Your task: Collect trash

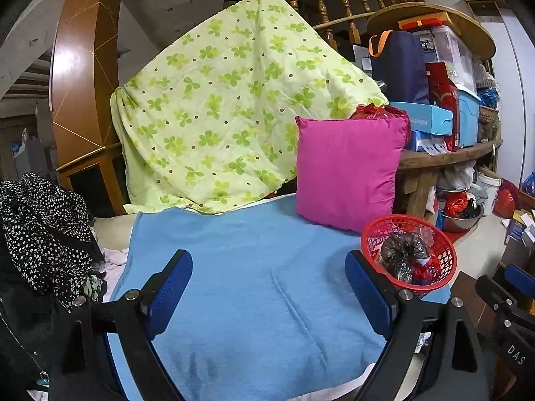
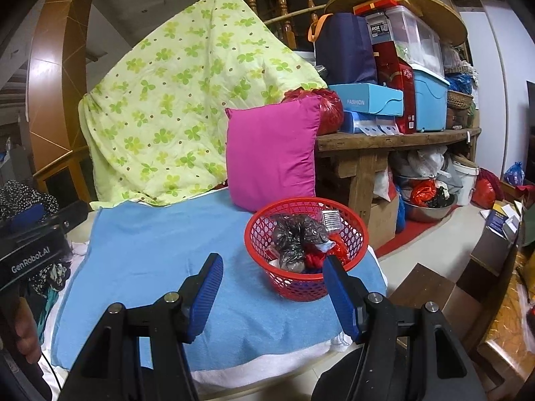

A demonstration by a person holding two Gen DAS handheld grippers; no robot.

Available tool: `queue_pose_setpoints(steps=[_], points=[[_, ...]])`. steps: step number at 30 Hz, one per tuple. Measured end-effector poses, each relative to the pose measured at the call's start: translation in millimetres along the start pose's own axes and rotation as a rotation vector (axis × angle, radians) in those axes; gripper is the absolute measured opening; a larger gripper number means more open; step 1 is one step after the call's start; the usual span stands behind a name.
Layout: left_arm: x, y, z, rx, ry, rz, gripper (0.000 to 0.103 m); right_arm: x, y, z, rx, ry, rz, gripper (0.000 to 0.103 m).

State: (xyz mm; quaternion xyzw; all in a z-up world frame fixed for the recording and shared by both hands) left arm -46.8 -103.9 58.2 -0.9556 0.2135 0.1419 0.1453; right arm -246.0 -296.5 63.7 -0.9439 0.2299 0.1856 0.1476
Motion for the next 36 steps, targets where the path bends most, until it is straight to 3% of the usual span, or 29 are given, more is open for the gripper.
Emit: queue_pose_setpoints(steps=[36], points=[[-11.5, 3.8, 9.0, 0.035, 0.010, 0.030, 0.093, 2.2, 4.7, -2.4, 0.009, 0.009, 0.032, 0.066]])
Point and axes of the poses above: each gripper's, at about its wrist camera, not at the fingertips, and x roughly the way its jaws point, y to its right, z to its underside, the point moved 8 cm from there along x, roughly the way its jaws point, and after that the axes turned 13 degrees about -z, right-handed, at the moved point
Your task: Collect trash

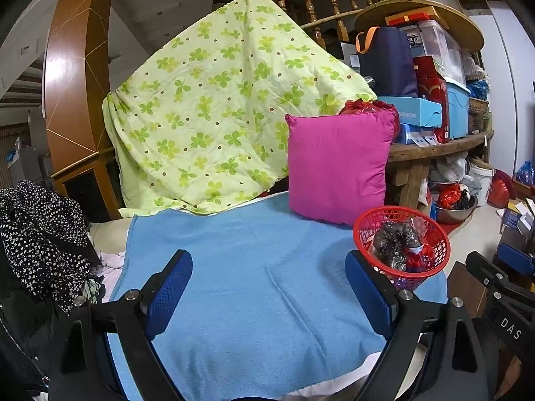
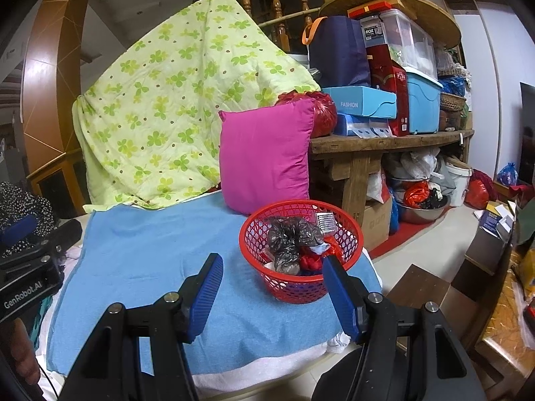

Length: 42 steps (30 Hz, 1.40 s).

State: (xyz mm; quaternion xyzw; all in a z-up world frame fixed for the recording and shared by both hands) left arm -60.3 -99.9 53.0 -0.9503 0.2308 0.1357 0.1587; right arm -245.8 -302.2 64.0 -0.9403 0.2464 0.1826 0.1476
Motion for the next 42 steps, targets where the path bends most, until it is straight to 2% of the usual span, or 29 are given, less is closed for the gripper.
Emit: queue_pose_setpoints(steps=[42], points=[[5.0, -4.2, 8.5, 0.011, -0.010, 0.016, 0.093, -2.2, 0.8, -3.8, 0.005, 0.002, 0.008, 0.066]])
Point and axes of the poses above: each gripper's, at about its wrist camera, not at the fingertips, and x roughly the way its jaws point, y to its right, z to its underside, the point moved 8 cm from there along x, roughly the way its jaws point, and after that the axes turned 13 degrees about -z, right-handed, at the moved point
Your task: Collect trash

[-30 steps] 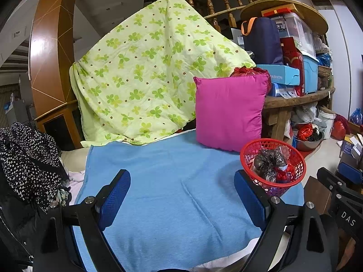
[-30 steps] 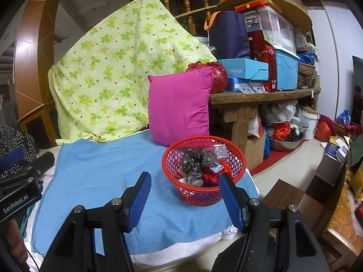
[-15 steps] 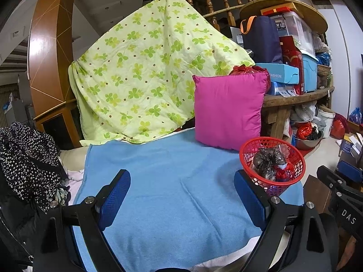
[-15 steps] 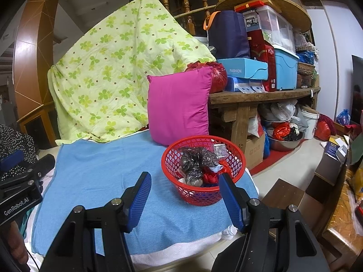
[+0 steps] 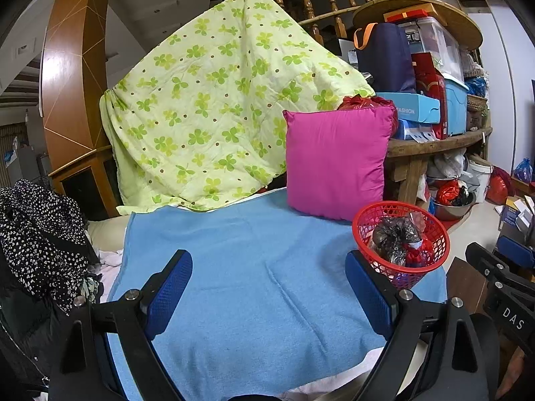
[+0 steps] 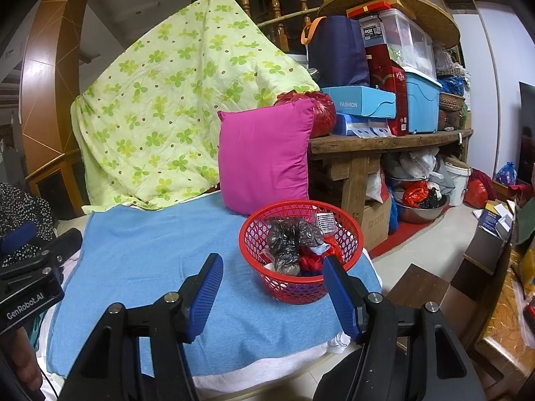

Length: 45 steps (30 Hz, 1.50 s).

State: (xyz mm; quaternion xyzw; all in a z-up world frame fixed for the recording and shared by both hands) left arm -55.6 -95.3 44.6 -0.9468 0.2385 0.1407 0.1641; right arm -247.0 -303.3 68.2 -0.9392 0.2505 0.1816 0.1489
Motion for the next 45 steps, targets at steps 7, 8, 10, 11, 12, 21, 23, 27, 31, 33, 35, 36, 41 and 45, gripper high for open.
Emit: queue_pose_setpoints(steps=[7, 8, 10, 11, 12, 21, 23, 27, 31, 33, 35, 36, 41, 45], points=[[-0.4, 1.0, 0.3, 0.002, 0.000, 0.005, 0.093, 0.6, -0.4, -1.4, 0.000, 0.002, 0.000, 0.066], [-0.3, 1.1, 0.2, 0.002, 0.000, 0.002, 0.093, 0.5, -0.5, -1.2, 0.000, 0.002, 0.000, 0.066], [-0.3, 1.2, 0.3, 0.001, -0.001, 0.006, 0.093, 0.6, -0.2, -1.2, -0.001, 0.001, 0.001, 0.066], [-0.5, 1.5, 0.4, 0.002, -0.002, 0.008, 0.093, 0.5, -0.4, -0.8, -0.001, 0.001, 0.000, 0.066], [-0.5, 1.2, 0.9, 0.004, -0.001, 0.007, 0.093, 0.4, -0.7, -0.5, 0.000, 0.000, 0.001, 0.066], [0.0, -0.2, 1.5, 0.003, -0.003, 0.011, 0.093, 3.6, -0.6, -3.8, 0.002, -0.003, 0.005, 0.066], [0.1, 0.3, 1.2, 0.004, -0.004, 0.014, 0.093, 4.1, 0.2, -4.6, 0.002, -0.004, 0.006, 0.066], [1.1, -2.6, 3.8, 0.005, -0.007, 0.016, 0.093, 4.2, -0.4, -1.3, 0.005, -0.006, 0.006, 0.066], [2.5, -4.8, 4.5, 0.004, -0.008, 0.015, 0.093, 4.3, -0.1, -1.7, 0.005, -0.005, 0.006, 0.066], [2.7, -5.3, 4.8, 0.004, -0.008, 0.011, 0.093, 4.5, 0.0, -1.8, 0.004, -0.005, 0.005, 0.066], [3.3, -5.9, 6.3, 0.005, -0.011, 0.015, 0.093, 4.5, 0.2, -1.8, 0.005, -0.005, 0.006, 0.066], [3.4, -6.0, 7.0, 0.006, -0.011, 0.014, 0.093, 4.7, 0.7, -2.2, 0.005, -0.004, 0.006, 0.066], [3.6, -4.9, 6.7, 0.006, -0.011, 0.014, 0.093, 4.5, 0.3, -1.9, 0.003, -0.004, 0.006, 0.066], [3.6, -5.5, 7.9, 0.005, -0.011, 0.019, 0.093, 4.8, 0.5, -1.6, 0.005, -0.004, 0.005, 0.067]])
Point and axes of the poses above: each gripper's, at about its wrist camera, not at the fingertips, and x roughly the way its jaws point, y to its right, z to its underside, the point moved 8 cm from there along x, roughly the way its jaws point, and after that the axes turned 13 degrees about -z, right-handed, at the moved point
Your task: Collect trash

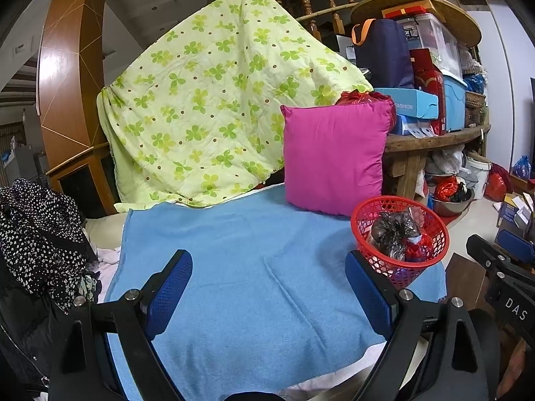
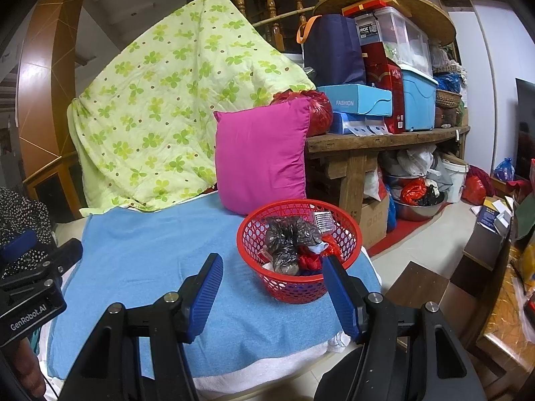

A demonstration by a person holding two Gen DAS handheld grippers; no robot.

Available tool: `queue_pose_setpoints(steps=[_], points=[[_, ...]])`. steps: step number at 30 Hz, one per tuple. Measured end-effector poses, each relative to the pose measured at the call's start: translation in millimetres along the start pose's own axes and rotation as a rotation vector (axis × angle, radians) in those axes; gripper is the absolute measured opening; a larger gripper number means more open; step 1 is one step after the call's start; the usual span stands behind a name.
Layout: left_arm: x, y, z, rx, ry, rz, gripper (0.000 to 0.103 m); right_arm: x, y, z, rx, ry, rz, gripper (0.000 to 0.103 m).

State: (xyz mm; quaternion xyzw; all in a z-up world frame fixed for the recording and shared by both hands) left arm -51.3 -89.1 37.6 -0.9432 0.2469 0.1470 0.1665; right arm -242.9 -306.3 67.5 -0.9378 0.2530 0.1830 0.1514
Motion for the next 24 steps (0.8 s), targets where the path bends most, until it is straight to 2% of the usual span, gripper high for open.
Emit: queue_pose_setpoints(steps=[12, 24], points=[[1.4, 5.1, -0.5, 0.014, -0.004, 0.014, 0.093, 0.0, 9.6, -5.0, 0.018, 0.017, 0.033, 0.068], [35.0, 12.7, -1.3, 0.006, -0.036, 0.062, 0.093, 36.8, 5.3, -2.5, 0.015, -0.016, 0.046, 0.069]])
Point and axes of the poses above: each gripper's, at about its wrist camera, not at the fingertips, and x roughly the way its jaws point, y to its right, z to its underside, the point moved 8 cm from there along x, roughly the way its jaws point, and after that the axes turned 13 degrees about -z, right-handed, at the moved point
